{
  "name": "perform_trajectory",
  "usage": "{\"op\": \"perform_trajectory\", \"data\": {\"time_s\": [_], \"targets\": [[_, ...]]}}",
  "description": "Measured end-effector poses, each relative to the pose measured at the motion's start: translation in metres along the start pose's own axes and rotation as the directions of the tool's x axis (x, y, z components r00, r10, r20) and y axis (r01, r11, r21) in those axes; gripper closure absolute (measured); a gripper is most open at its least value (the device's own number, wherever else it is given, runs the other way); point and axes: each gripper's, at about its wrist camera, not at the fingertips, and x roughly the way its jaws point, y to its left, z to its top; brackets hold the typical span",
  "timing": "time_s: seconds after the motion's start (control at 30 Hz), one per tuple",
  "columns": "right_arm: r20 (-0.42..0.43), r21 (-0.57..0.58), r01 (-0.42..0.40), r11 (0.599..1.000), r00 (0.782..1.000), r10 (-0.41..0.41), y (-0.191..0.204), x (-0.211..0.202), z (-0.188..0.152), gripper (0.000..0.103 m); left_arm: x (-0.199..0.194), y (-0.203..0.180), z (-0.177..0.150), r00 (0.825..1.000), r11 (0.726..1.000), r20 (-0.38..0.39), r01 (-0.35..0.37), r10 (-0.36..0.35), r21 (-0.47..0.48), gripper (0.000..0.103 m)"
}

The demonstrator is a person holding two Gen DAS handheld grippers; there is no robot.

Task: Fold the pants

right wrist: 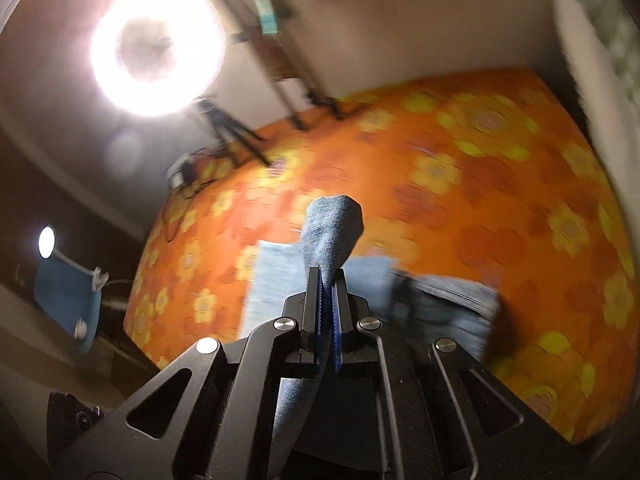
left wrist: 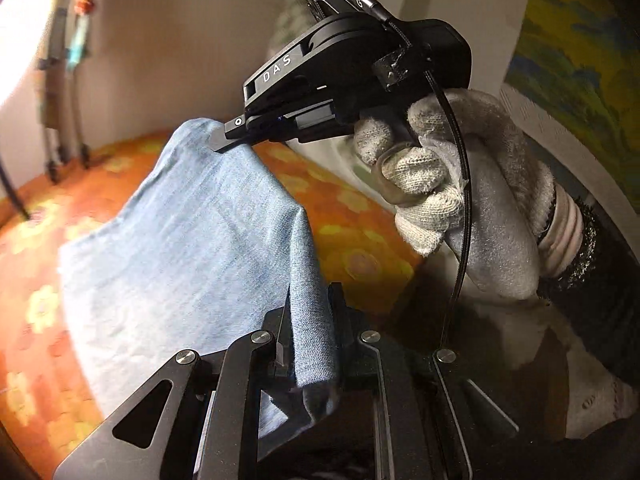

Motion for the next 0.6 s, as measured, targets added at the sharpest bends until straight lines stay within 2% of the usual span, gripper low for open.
{"op": "perform_trajectory", "data": {"time_s": [0.1, 0.23, 0.3, 0.37, 0.4, 0.53, 0.6], "targets": [[-0.009, 0.049, 0.031, 0.998, 0.999, -0.03, -0.04, 0.005, -0.013, 0.099, 0.026, -0.008, -0.002, 0.999, 1.0, -0.053, 0.002, 0.0, 0.03, 0.092], [-0.027, 0.12, 0.026, 0.992, 0.999, -0.023, -0.08, 0.022, -0.023, 0.099, 0.045, -0.01, -0.007, 0.996, 1.0, -0.092, -0.005, 0.006, 0.019, 0.091], [-0.035, 0.124, 0.032, 0.992, 0.999, -0.028, -0.086, 0.029, -0.025, 0.099, 0.05, -0.009, -0.006, 0.995, 1.0, -0.101, -0.002, 0.002, -0.001, 0.09], [-0.043, 0.125, 0.04, 0.991, 0.998, -0.035, -0.09, 0.037, -0.026, 0.099, 0.05, -0.009, -0.003, 0.994, 1.0, -0.105, 0.004, -0.006, -0.019, 0.082], [-0.045, 0.124, 0.045, 0.991, 0.998, -0.039, -0.092, 0.04, -0.026, 0.099, 0.048, -0.008, -0.002, 0.994, 1.0, -0.107, 0.011, -0.014, -0.027, 0.082], [-0.044, 0.11, 0.071, 0.991, 0.997, -0.067, -0.097, 0.05, -0.023, 0.099, 0.032, -0.003, -0.002, 0.995, 0.999, -0.1, 0.0, -0.003, -0.032, 0.068], [-0.046, 0.104, 0.084, 0.991, 0.996, -0.08, -0.099, 0.054, -0.024, 0.099, 0.023, 0.0, -0.004, 0.995, 0.999, -0.098, -0.004, -0.001, -0.054, 0.067]]}}
